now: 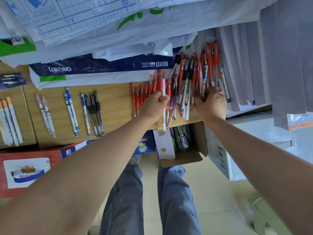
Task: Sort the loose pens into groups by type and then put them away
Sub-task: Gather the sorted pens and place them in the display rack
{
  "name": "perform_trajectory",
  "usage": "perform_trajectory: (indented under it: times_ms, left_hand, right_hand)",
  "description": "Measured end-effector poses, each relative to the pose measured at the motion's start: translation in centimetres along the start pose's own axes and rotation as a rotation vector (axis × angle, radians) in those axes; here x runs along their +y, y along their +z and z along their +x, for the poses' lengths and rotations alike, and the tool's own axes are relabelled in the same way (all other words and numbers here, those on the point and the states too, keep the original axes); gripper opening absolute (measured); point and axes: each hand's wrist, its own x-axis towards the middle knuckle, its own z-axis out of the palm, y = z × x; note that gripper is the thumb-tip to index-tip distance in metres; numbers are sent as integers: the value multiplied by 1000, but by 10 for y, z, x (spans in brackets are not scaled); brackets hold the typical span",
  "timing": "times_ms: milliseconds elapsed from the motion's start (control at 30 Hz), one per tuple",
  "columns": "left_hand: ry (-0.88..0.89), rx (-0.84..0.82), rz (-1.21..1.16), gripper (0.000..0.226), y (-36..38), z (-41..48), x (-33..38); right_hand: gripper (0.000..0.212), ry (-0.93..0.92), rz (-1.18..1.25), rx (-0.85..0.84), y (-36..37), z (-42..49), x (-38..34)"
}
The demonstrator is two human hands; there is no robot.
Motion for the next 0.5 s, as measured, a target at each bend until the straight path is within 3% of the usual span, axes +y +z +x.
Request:
perform_trajectory:
  times_ms: [167, 300, 500]
  left_hand:
    - [-17, -1, -57, 34, 1, 1, 3]
    - [-39, 4, -76, 31, 3, 1, 5]
    - [-54, -5, -67, 31, 3, 1, 8]
  right_hand:
    - [31, -36, -58, 51, -1, -3, 5]
    - [21, -10, -141, 11, -2, 2, 8]
    - [29, -2, -162, -25, 2, 5, -2]
